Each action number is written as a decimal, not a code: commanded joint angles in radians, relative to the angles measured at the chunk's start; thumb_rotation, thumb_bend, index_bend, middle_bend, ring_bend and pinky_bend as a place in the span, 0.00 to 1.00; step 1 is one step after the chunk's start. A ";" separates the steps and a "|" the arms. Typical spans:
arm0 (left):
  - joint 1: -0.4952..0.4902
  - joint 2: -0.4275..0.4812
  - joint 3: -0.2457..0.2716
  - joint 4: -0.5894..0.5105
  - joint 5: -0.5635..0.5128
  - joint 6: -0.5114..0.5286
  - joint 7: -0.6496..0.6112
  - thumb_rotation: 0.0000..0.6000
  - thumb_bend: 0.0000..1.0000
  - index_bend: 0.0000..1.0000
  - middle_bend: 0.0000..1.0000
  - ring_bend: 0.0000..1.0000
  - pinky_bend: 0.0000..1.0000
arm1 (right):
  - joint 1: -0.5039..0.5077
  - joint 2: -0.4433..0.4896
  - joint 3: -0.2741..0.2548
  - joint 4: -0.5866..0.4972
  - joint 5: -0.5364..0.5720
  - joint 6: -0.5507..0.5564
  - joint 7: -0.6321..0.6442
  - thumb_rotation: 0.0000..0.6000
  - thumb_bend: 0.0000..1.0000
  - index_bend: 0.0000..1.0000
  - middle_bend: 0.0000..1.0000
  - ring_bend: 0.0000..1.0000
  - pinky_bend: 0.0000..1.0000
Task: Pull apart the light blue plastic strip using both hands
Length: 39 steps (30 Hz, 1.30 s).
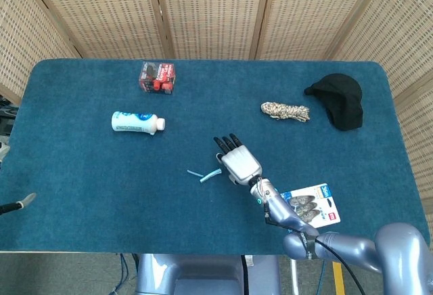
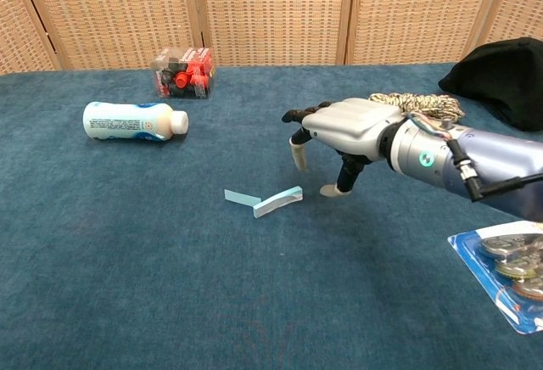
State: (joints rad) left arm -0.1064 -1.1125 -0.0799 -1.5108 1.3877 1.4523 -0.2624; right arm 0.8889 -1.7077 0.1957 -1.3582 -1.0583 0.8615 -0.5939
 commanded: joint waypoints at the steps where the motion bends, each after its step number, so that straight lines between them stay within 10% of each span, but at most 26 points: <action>1: 0.000 0.000 -0.001 0.000 0.003 -0.002 -0.001 1.00 0.00 0.00 0.00 0.00 0.00 | 0.006 -0.029 -0.007 0.030 -0.002 0.007 0.008 1.00 0.36 0.41 0.01 0.00 0.00; 39: 0.005 0.001 -0.006 0.016 0.036 -0.006 -0.046 1.00 0.00 0.00 0.00 0.00 0.00 | 0.001 -0.190 -0.025 0.234 -0.099 0.033 0.115 1.00 0.44 0.47 0.02 0.00 0.00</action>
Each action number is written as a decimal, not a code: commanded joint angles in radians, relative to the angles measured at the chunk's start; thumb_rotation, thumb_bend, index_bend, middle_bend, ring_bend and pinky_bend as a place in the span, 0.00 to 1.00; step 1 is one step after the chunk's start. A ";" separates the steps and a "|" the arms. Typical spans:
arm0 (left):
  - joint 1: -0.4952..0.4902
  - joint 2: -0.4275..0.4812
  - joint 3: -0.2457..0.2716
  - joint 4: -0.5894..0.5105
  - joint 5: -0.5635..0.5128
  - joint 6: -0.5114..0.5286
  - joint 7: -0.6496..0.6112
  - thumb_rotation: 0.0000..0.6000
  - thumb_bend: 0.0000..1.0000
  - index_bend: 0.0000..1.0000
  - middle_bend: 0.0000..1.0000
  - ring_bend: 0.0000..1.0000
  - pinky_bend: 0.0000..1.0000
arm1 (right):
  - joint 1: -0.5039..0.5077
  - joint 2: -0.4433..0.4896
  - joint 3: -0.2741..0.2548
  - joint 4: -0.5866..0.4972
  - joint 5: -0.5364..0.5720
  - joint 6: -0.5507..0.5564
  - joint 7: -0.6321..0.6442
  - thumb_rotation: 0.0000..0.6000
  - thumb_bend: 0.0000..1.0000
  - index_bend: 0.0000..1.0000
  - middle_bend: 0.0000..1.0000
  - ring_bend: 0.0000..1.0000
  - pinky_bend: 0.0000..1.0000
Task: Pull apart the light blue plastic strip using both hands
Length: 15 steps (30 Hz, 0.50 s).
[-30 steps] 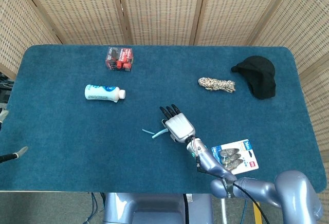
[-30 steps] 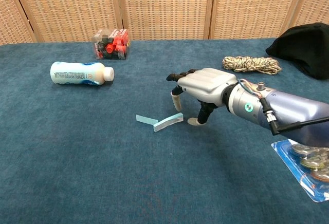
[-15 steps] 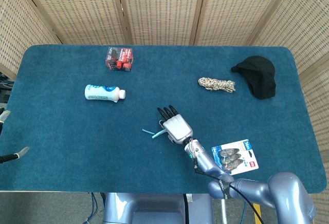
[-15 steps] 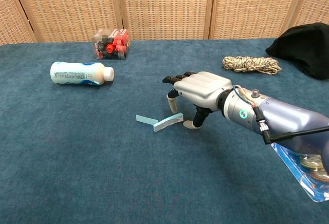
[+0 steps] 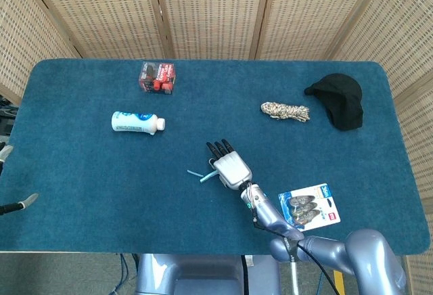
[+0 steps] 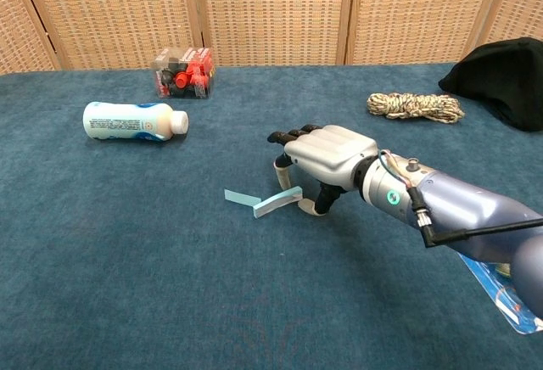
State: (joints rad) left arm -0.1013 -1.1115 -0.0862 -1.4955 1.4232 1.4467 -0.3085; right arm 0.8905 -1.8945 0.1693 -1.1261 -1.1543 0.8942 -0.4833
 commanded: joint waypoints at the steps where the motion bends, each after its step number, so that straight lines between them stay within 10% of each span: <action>1: 0.000 -0.001 0.000 0.000 0.001 -0.001 0.000 1.00 0.00 0.00 0.00 0.00 0.00 | -0.001 -0.005 0.002 0.003 -0.005 0.000 0.008 1.00 0.44 0.48 0.02 0.00 0.00; 15: 0.001 0.000 0.002 0.004 0.004 -0.007 -0.008 1.00 0.00 0.00 0.00 0.00 0.00 | -0.013 -0.044 0.012 0.050 -0.039 0.019 0.061 1.00 0.44 0.58 0.05 0.00 0.00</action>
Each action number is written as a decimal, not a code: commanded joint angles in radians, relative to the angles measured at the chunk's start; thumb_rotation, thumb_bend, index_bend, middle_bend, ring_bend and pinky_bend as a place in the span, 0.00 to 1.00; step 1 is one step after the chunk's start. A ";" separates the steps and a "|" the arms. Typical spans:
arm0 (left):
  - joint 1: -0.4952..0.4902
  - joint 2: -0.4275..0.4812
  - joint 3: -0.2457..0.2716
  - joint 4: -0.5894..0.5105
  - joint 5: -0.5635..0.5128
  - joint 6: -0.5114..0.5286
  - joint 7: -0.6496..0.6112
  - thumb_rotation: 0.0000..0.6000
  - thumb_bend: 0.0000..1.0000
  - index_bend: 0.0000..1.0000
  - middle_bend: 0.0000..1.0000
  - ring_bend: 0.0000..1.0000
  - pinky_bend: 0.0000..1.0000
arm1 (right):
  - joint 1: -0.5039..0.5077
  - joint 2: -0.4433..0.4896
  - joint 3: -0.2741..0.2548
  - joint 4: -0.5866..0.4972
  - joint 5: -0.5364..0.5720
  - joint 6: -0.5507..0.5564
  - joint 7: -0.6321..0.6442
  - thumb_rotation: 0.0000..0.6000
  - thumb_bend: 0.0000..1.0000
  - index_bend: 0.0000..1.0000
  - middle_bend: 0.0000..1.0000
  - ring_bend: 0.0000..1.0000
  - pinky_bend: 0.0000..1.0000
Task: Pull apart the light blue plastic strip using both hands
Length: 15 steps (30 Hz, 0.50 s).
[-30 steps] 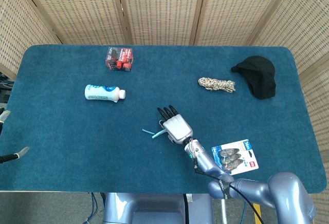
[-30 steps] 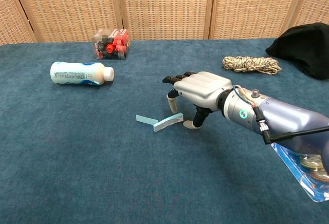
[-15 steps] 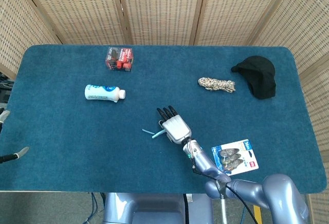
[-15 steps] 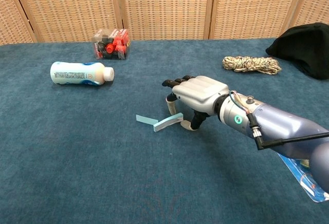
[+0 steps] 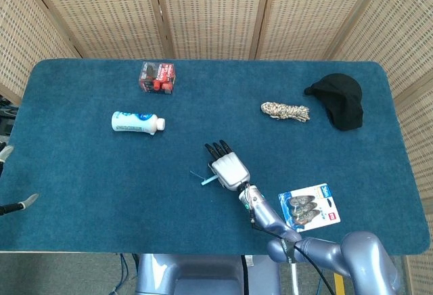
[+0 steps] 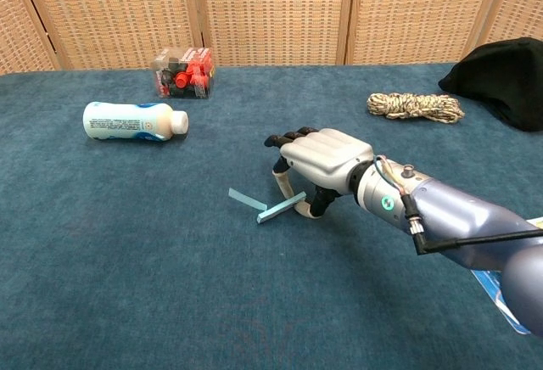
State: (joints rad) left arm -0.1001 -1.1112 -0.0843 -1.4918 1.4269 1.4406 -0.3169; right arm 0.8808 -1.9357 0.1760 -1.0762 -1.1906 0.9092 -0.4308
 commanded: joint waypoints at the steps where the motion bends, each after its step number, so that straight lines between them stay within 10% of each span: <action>1: 0.000 0.000 0.000 0.001 0.000 -0.001 0.001 1.00 0.00 0.00 0.00 0.00 0.00 | -0.005 -0.002 0.008 -0.003 -0.003 0.007 0.012 1.00 0.45 0.59 0.05 0.00 0.00; 15: -0.011 0.002 0.005 -0.011 0.021 -0.009 0.022 1.00 0.00 0.00 0.00 0.00 0.00 | -0.037 0.068 0.060 -0.171 0.046 0.067 -0.047 1.00 0.51 0.64 0.07 0.00 0.00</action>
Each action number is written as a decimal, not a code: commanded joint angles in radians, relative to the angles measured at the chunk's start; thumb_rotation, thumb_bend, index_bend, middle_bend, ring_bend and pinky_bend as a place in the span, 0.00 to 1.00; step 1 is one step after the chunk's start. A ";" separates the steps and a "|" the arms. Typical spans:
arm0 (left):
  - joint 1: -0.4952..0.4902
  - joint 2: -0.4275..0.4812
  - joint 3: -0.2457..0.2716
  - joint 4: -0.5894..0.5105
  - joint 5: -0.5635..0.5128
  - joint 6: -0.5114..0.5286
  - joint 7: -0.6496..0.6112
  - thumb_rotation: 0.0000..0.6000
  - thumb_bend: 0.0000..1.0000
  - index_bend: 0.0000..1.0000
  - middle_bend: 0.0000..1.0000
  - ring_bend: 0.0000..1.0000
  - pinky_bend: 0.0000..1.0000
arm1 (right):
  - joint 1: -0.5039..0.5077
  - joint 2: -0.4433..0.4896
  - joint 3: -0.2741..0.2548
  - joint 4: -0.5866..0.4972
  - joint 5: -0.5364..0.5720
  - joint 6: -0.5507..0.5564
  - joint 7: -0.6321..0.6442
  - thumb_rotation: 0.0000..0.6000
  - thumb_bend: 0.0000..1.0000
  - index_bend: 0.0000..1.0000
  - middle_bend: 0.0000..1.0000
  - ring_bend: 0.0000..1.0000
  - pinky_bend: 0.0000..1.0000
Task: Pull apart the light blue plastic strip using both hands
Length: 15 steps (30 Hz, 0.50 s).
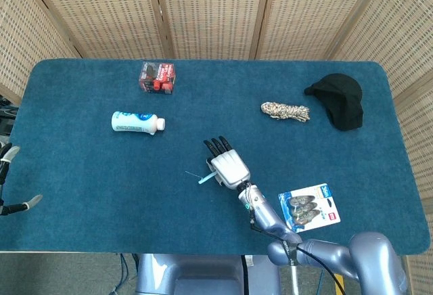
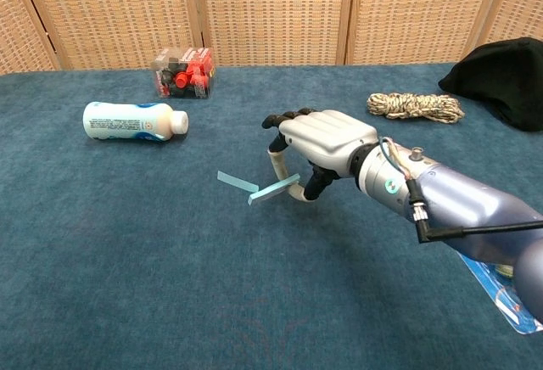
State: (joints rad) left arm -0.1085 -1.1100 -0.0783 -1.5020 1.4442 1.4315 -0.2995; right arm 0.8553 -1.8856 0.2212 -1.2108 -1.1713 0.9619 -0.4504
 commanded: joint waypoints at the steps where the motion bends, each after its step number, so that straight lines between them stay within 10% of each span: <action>1: -0.011 0.002 -0.003 0.001 0.016 0.002 0.019 1.00 0.00 0.00 0.00 0.00 0.00 | -0.015 0.027 0.020 -0.053 0.035 0.025 -0.043 1.00 0.51 0.65 0.07 0.00 0.00; 5: -0.063 -0.006 -0.027 0.021 0.068 0.006 0.097 1.00 0.00 0.00 0.01 0.00 0.00 | -0.025 0.062 0.040 -0.129 0.084 0.057 -0.119 1.00 0.52 0.65 0.07 0.00 0.00; 8: -0.120 -0.021 -0.054 0.051 0.110 -0.002 0.123 1.00 0.00 0.01 0.22 0.14 0.05 | -0.025 0.083 0.053 -0.169 0.113 0.072 -0.165 1.00 0.52 0.65 0.07 0.00 0.00; 15: -0.274 -0.096 -0.097 0.179 0.247 -0.011 0.134 1.00 0.00 0.02 0.87 0.87 0.74 | -0.020 0.108 0.062 -0.228 0.161 0.099 -0.244 1.00 0.52 0.65 0.07 0.00 0.00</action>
State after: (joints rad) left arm -0.3304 -1.1707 -0.1560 -1.3747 1.6431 1.4239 -0.1753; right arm 0.8338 -1.7847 0.2806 -1.4258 -1.0223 1.0531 -0.6802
